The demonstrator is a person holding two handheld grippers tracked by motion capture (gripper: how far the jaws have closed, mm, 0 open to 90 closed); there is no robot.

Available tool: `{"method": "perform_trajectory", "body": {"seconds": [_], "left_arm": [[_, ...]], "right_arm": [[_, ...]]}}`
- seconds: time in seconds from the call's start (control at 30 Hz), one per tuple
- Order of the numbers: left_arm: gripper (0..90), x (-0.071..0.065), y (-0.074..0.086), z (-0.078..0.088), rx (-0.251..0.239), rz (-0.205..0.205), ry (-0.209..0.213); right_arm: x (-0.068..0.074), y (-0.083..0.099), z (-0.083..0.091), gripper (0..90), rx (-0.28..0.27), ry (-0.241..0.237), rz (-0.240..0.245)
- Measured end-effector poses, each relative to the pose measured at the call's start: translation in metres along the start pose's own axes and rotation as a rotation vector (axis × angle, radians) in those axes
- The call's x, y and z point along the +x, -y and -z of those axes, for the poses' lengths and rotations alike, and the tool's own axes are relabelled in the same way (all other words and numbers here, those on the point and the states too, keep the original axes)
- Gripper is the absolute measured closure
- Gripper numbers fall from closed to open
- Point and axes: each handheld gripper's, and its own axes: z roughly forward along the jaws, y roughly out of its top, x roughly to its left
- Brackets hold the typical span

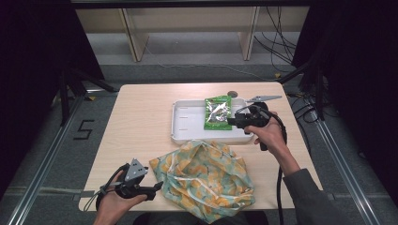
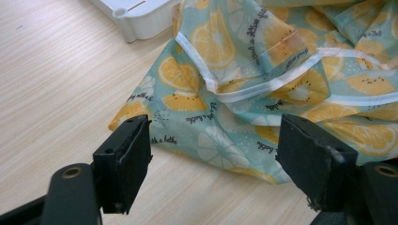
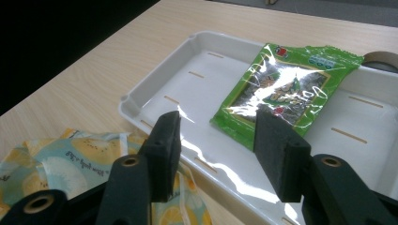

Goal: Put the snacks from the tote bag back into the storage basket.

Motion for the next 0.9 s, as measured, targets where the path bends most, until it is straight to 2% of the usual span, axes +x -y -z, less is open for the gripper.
{"method": "perform_trajectory", "body": {"seconds": [0.13, 0.2, 0.23, 0.27, 0.3, 0.33, 0.4, 0.47, 0.57, 0.63, 0.67, 0.7, 0.9], "left_arm": [[25.3, 0.001, 0.000, 0.000, -0.002, -0.014, -0.002], [25.3, 0.001, 0.000, 0.001, -0.003, -0.019, -0.004], [25.3, 0.001, 0.000, 0.001, -0.003, -0.019, -0.005], [25.3, 0.002, 0.000, 0.001, -0.003, -0.019, -0.003], [25.3, 0.002, 0.000, 0.001, -0.003, -0.018, -0.004], [25.3, 0.001, 0.000, 0.001, -0.003, -0.014, -0.005], [25.2, 0.001, 0.000, 0.002, 0.004, -0.016, -0.008], [25.2, 0.001, 0.000, 0.001, -0.004, -0.013, -0.005], [25.2, 0.001, 0.000, 0.001, -0.004, -0.016, -0.005], [25.2, 0.001, 0.000, 0.001, -0.003, -0.019, -0.004], [25.2, 0.001, 0.000, 0.001, -0.003, -0.019, -0.005], [25.2, 0.002, 0.000, 0.001, -0.004, -0.017, -0.005], [25.2, 0.002, 0.000, 0.001, -0.003, -0.012, -0.005]], "right_arm": [[0.004, 0.003, 0.004, 48.1, 0.006, -0.009, -0.030], [0.001, 0.005, 0.005, 47.1, 0.002, -0.006, -0.008], [0.001, 0.007, 0.006, 46.5, 0.005, -0.004, -0.015], [0.003, 0.008, 0.007, 46.4, 0.013, -0.005, -0.043], [0.000, 0.010, 0.007, 46.3, 0.010, -0.002, -0.028], [0.001, 0.012, 0.008, 46.2, 0.016, -0.003, -0.046], [-0.001, 0.014, 0.010, 45.8, 0.020, 0.004, -0.021], [0.000, 0.018, 0.012, 45.7, 0.029, -0.004, -0.039], [-0.002, 0.023, 0.015, 45.5, 0.020, -0.006, -0.010], [0.001, 0.025, 0.017, 45.4, 0.035, 0.002, -0.034], [0.000, 0.026, 0.018, 45.4, 0.028, 0.006, 0.000], [0.002, 0.028, 0.018, 45.4, 0.031, -0.012, -0.035], [0.003, 0.037, 0.021, 45.2, 0.037, -0.010, -0.034]]}}
